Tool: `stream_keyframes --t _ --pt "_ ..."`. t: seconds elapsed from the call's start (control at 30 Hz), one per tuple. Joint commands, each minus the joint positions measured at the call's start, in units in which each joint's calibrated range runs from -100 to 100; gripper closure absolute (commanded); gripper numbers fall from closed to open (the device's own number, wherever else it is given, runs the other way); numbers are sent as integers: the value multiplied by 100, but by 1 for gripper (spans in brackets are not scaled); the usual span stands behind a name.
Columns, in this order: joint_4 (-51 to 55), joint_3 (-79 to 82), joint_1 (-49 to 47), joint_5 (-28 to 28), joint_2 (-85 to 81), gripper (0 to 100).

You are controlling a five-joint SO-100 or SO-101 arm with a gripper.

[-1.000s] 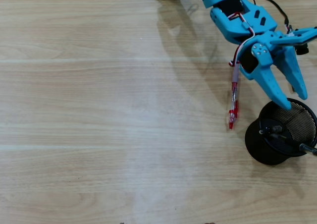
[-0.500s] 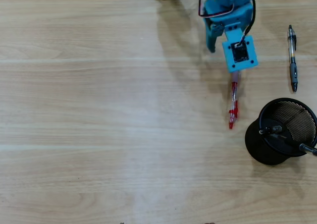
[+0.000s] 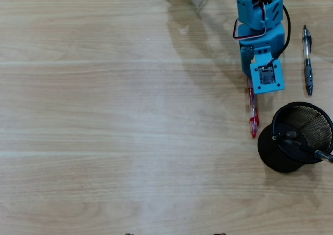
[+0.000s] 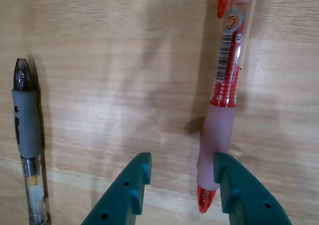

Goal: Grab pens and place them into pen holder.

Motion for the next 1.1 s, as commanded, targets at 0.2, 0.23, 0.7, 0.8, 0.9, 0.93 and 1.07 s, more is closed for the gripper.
stream_keyframes --t 0.2,0.23,0.7,0.8,0.9,0.93,1.07 --pt "-219 -73 208 366 349 85" --pt "-219 -146 240 476 340 85" --pt "-210 -408 385 810 417 85" --pt "-210 -191 402 815 425 86" --pt "-219 117 466 784 425 93" --pt "-219 226 498 784 425 96" --pt "-571 723 426 894 383 98"
